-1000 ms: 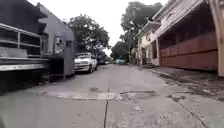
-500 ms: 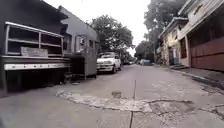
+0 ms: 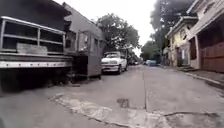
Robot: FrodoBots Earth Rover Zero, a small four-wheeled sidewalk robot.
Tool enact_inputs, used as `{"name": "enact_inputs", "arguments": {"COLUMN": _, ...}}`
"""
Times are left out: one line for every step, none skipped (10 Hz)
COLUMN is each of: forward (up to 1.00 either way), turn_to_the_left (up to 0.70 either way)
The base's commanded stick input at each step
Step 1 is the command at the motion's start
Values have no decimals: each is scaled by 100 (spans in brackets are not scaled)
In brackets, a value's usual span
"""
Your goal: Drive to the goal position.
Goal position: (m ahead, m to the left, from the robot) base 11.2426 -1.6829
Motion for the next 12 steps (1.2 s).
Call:
{"name": "enact_inputs", "arguments": {"forward": 85, "turn_to_the_left": -27}}
{"name": "enact_inputs", "arguments": {"forward": 85, "turn_to_the_left": -27}}
{"name": "enact_inputs", "arguments": {"forward": 94, "turn_to_the_left": -27}}
{"name": "enact_inputs", "arguments": {"forward": 100, "turn_to_the_left": -27}}
{"name": "enact_inputs", "arguments": {"forward": 100, "turn_to_the_left": -16}}
{"name": "enact_inputs", "arguments": {"forward": 100, "turn_to_the_left": 0}}
{"name": "enact_inputs", "arguments": {"forward": 100, "turn_to_the_left": 0}}
{"name": "enact_inputs", "arguments": {"forward": 100, "turn_to_the_left": 0}}
{"name": "enact_inputs", "arguments": {"forward": 100, "turn_to_the_left": 0}}
{"name": "enact_inputs", "arguments": {"forward": 100, "turn_to_the_left": 0}}
{"name": "enact_inputs", "arguments": {"forward": 100, "turn_to_the_left": 7}}
{"name": "enact_inputs", "arguments": {"forward": 100, "turn_to_the_left": 27}}
